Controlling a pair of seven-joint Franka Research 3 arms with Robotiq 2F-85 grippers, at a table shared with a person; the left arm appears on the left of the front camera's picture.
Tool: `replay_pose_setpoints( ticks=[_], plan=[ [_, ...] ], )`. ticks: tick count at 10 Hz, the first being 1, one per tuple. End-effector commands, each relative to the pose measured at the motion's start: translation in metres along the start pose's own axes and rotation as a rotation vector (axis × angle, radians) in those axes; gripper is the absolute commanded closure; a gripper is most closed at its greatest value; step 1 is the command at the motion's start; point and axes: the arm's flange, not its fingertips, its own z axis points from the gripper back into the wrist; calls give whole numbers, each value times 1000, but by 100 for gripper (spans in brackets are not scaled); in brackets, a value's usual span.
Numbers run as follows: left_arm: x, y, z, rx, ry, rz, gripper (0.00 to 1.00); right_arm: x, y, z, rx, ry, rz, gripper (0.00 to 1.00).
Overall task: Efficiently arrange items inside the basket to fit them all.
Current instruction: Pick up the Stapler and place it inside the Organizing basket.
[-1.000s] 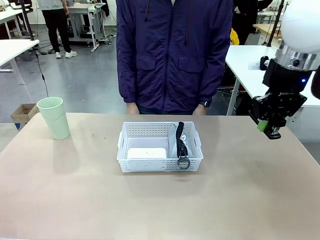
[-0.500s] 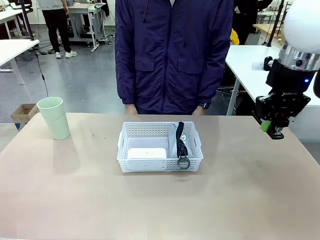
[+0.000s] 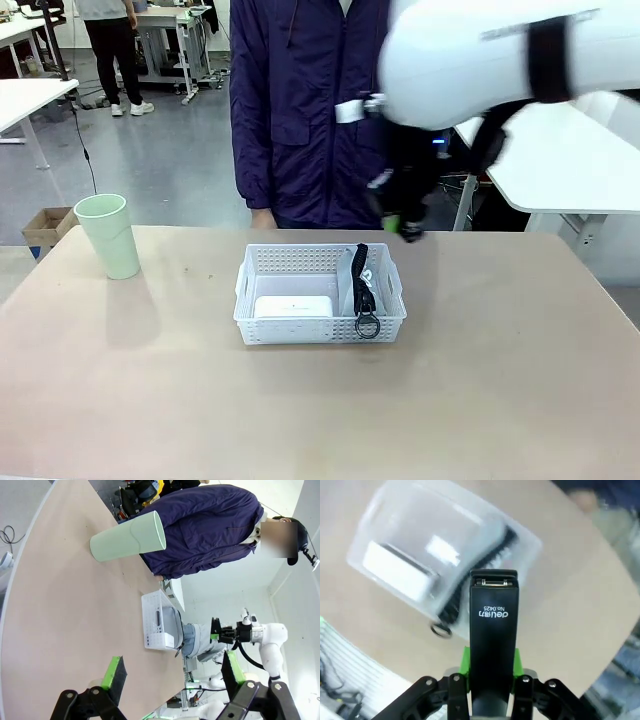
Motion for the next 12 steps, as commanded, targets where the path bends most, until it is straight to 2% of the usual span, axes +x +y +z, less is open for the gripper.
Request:
replay_pose_setpoints(
  ticks=[1,4,6,8,10,12],
  plan=[
    [-4,-3,-4,-22,-16,-21,0,49,10,-20,-28,-27,94,63],
    [-4,-3,-4,-22,-16,-21,0,96,52,-87,-72,-81,355,63],
    [-4,-3,-4,-22,-16,-21,0,115,49,-123,-24,-50,457,63],
    [-4,-3,-4,-22,-16,-21,0,120,40,-152,51,23,473,63],
    [-4,-3,-4,-22,-16,-21,0,123,40,-164,182,43,532,63],
    [-4,-3,-4,-22,-16,-21,0,123,41,-179,247,79,566,63]
  ],
)
